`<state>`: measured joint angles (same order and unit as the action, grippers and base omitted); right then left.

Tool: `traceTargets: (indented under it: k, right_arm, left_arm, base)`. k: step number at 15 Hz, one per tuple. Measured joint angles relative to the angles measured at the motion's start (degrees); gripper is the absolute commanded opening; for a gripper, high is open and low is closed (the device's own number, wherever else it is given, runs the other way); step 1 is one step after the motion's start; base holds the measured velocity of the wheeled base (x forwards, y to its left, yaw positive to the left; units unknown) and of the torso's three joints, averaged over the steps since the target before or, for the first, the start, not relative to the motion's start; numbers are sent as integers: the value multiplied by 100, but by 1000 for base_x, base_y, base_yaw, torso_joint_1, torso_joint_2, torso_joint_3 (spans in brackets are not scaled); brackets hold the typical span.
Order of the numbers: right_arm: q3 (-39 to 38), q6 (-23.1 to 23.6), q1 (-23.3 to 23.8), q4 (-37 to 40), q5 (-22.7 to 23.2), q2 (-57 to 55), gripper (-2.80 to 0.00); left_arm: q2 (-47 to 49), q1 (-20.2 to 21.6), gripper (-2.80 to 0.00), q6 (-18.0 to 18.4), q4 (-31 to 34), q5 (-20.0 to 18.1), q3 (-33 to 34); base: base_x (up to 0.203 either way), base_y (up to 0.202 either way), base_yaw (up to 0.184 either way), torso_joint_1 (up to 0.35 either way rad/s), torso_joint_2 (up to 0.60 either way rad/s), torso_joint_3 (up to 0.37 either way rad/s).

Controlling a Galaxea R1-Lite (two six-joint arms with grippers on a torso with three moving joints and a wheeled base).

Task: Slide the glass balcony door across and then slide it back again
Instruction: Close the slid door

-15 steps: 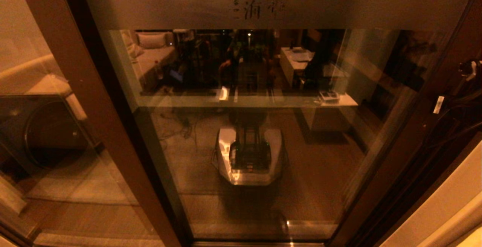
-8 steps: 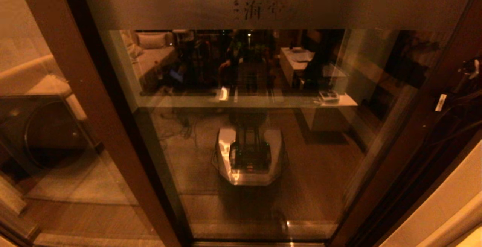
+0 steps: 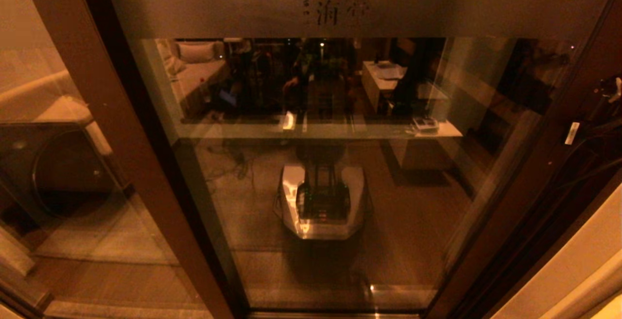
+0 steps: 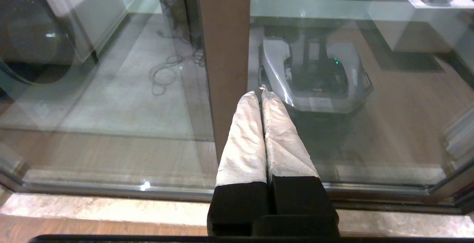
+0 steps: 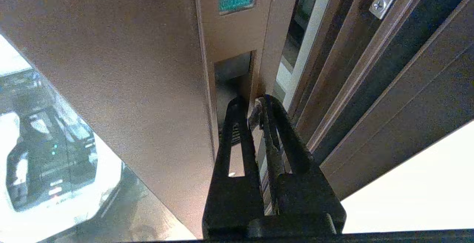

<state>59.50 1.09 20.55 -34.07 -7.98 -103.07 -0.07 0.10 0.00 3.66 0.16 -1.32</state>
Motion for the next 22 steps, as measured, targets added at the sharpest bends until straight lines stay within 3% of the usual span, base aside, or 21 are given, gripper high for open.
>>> traceTargets:
  k: [9, 15, 22]
  right_arm:
    - [-34, 31, 138, 19, 26, 97, -280]
    - [-716, 149, 134, 35, 616, 993, -280]
    - [-808, 194, 127, 406, 636, 1579, -280]
  left_arm:
    - [0, -2, -280, 0, 2, 0, 0]
    - [0, -2, -280, 0, 0, 0, 0]
    - [0, -5, -280, 0, 2, 0, 0]
  base:
    - [0, 0, 0, 0, 0, 0]
    - [0, 0, 0, 0, 0, 0]
    - [0, 0, 0, 0, 0, 0]
